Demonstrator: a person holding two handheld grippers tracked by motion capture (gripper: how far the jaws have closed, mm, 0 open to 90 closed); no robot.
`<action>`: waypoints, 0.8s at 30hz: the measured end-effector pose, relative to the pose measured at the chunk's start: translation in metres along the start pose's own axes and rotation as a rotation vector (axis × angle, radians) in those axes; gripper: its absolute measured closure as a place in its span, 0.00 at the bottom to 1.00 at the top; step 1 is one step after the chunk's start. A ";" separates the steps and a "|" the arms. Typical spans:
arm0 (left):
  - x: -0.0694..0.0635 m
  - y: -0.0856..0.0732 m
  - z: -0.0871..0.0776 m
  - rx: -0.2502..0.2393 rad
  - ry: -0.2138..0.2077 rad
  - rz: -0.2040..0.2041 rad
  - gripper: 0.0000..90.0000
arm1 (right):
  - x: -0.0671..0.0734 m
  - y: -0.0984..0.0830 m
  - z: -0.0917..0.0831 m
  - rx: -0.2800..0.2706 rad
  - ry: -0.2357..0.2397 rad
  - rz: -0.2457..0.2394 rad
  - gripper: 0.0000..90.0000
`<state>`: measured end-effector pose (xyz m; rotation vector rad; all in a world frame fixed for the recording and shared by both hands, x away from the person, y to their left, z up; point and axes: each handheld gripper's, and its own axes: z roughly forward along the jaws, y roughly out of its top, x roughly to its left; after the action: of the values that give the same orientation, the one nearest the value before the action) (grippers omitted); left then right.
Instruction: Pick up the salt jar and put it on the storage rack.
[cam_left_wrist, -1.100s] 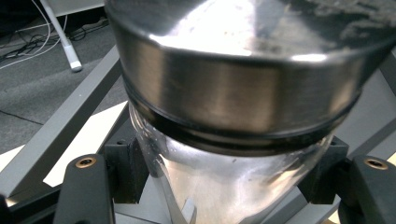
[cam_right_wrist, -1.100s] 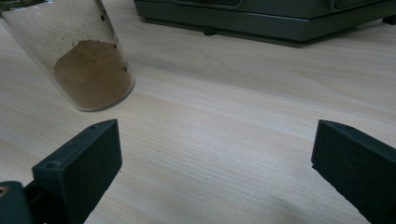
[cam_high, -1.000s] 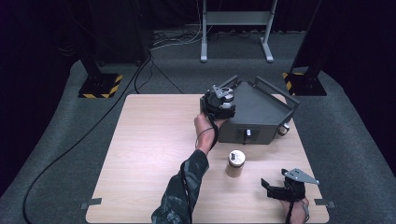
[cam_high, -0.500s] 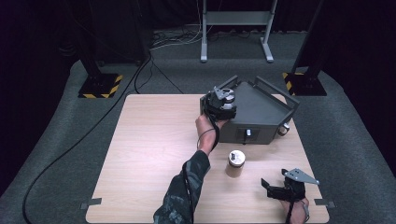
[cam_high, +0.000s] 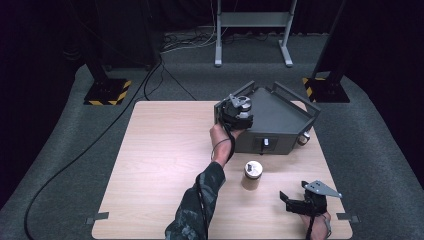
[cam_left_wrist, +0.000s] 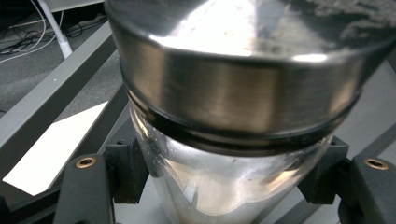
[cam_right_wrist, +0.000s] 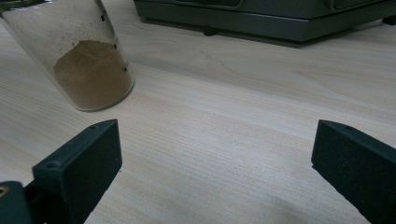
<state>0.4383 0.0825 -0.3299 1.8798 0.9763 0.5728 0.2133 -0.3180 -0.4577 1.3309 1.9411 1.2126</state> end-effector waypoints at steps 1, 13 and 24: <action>0.000 0.000 0.000 0.005 0.000 0.002 0.35 | 0.000 0.000 0.000 0.000 0.000 0.000 0.01; 0.000 -0.001 0.002 0.013 0.003 0.012 0.35 | 0.000 0.000 0.000 0.000 -0.002 -0.001 0.01; -0.001 -0.004 0.002 0.002 0.006 0.008 0.35 | 0.001 0.001 0.000 0.003 -0.003 -0.004 0.01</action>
<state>0.4377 0.0821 -0.3344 1.8857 0.9733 0.5827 0.2135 -0.3169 -0.4572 1.3297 1.9433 1.2052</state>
